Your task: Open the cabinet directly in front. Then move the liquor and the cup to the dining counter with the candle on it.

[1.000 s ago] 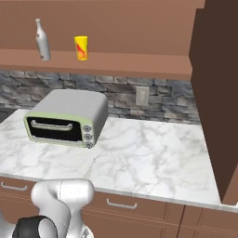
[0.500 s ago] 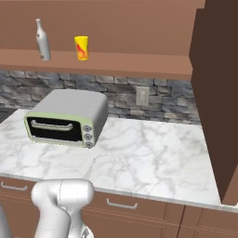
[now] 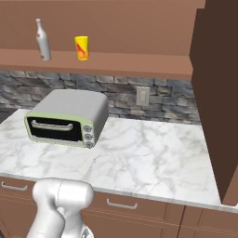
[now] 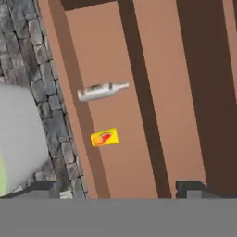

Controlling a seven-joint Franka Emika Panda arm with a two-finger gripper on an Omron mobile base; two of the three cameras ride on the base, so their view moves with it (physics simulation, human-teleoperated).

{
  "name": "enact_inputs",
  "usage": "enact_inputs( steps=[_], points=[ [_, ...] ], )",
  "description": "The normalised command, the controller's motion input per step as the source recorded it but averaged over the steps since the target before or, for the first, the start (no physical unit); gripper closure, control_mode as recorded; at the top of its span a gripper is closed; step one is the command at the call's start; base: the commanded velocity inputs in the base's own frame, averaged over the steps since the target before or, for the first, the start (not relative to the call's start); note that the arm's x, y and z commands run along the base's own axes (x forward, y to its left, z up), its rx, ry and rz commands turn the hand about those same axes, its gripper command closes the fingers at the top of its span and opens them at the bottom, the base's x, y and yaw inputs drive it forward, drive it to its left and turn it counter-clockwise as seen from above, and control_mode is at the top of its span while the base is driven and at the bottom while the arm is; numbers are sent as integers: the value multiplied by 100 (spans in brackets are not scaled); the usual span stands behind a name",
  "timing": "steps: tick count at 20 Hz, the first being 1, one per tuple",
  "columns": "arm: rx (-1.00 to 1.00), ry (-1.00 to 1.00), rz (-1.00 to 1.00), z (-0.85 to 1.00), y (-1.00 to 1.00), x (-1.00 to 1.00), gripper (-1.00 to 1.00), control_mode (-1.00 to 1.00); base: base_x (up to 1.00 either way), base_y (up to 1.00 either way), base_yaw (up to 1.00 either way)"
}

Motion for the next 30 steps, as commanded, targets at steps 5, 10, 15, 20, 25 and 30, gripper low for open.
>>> enact_inputs(
  steps=[5, 10, 15, 20, 25, 30],
  points=[
    [56, 62, -23, 22, -59, 4, -100, -100, 0, 0, 0],
    [58, 65, -8, 26, -74, 6, -100, -100, 0, 0, 0],
    [54, 37, 4, -8, -57, 18, -100, -100, 0, 0, 0],
    [39, -10, 14, -83, -6, 0, -100, -100, 0, 0, 0],
    [34, -46, 8, -92, 0, -2, -100, -100, 0, 0, 0],
    [28, -60, 3, -69, 0, 0, -100, -100, 0, 0, 0]
  ],
)
